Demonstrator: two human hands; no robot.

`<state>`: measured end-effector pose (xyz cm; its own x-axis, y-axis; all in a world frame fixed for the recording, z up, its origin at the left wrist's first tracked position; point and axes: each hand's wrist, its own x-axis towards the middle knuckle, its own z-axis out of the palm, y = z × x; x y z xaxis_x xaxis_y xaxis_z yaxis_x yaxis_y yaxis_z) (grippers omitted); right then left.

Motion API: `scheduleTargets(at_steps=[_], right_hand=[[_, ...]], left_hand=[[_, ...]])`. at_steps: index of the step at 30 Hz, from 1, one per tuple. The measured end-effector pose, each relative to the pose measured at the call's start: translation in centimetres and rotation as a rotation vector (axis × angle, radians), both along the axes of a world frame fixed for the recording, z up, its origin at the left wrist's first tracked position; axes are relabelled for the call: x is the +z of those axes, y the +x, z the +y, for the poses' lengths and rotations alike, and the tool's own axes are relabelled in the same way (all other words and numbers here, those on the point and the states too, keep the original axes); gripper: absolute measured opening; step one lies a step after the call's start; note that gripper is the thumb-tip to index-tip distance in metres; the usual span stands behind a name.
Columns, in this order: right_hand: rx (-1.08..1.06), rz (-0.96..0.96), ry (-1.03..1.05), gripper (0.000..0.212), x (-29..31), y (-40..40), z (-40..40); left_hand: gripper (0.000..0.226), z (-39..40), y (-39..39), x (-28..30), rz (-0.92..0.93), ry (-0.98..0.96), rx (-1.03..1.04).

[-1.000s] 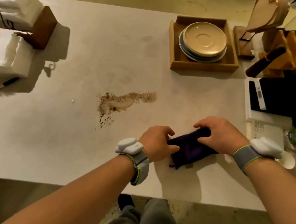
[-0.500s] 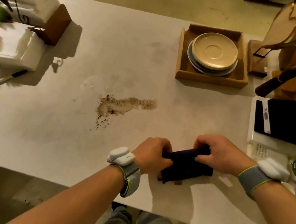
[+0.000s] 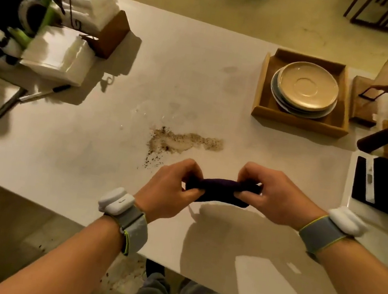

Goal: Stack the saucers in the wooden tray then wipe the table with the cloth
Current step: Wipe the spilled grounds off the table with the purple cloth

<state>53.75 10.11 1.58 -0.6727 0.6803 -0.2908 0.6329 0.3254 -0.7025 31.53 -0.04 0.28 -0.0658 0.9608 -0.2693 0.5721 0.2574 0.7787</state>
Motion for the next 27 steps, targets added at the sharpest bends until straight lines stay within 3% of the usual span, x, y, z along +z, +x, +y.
scheduleTargets(at_steps=[13,20,27], right_hand=[[-0.135,0.221,-0.109,0.02,-0.8,-12.2,2.6],[-0.184,0.211,-0.027,0.018,-1.8,-19.4,6.3],[-0.093,0.115,0.091,0.013,-2.9,-26.6,9.8]], left_hand=[[0.016,0.6,-9.3,0.7,-0.238,-0.004,0.425],[0.014,3.0,-13.9,-1.0,-0.195,0.034,0.615],[0.014,5.6,-18.9,-2.5,-0.082,0.025,0.736]])
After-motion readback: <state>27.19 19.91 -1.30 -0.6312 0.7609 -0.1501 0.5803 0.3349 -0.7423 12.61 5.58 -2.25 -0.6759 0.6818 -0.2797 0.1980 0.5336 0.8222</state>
